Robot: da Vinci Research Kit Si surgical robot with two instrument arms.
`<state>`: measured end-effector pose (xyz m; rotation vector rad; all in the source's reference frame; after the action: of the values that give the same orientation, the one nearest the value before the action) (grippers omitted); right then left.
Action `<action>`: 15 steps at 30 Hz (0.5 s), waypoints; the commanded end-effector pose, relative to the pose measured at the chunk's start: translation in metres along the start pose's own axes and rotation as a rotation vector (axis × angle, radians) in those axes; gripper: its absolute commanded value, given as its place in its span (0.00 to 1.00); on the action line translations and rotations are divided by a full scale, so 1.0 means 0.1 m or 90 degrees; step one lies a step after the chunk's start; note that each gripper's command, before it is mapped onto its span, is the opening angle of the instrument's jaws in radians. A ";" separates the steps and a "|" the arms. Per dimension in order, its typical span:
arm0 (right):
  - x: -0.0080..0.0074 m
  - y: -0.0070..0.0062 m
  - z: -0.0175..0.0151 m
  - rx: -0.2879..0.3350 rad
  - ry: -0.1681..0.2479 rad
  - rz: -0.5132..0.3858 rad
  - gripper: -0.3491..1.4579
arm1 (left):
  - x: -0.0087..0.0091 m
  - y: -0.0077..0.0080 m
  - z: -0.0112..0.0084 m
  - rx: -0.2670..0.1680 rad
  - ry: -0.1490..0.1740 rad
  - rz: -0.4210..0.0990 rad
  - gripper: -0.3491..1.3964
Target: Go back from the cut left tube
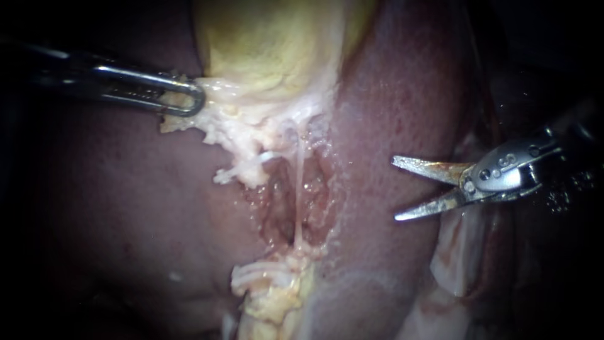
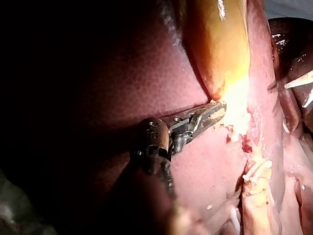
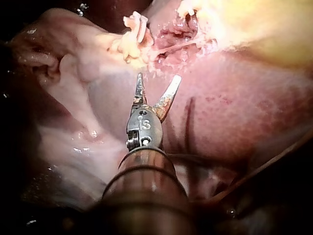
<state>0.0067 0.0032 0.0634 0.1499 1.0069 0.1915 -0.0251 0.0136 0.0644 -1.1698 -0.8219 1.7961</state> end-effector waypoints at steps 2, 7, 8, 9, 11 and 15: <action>-0.001 0.000 0.000 0.000 0.000 0.000 0.99 | -0.005 -0.005 0.011 -0.001 -0.002 0.003 0.00; -0.001 0.001 0.001 0.000 0.000 0.000 0.99 | -0.015 -0.018 0.023 -0.002 -0.005 0.001 0.00; -0.001 0.001 0.001 0.000 0.000 0.000 0.99 | -0.016 -0.019 0.024 -0.001 -0.005 -0.002 0.00; -0.001 0.001 0.001 0.000 0.000 0.000 0.99 | -0.016 -0.020 0.025 -0.001 -0.005 -0.002 0.00; -0.001 0.001 0.001 0.000 0.000 0.000 0.99 | -0.016 -0.020 0.024 -0.002 -0.005 -0.002 0.00; -0.001 0.001 0.001 0.000 0.000 0.000 0.99 | -0.015 -0.018 0.024 -0.002 -0.005 -0.003 0.00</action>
<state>0.0067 0.0033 0.0636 0.1514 1.0078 0.1912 -0.0264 0.0129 0.0674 -1.1636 -0.8302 1.7980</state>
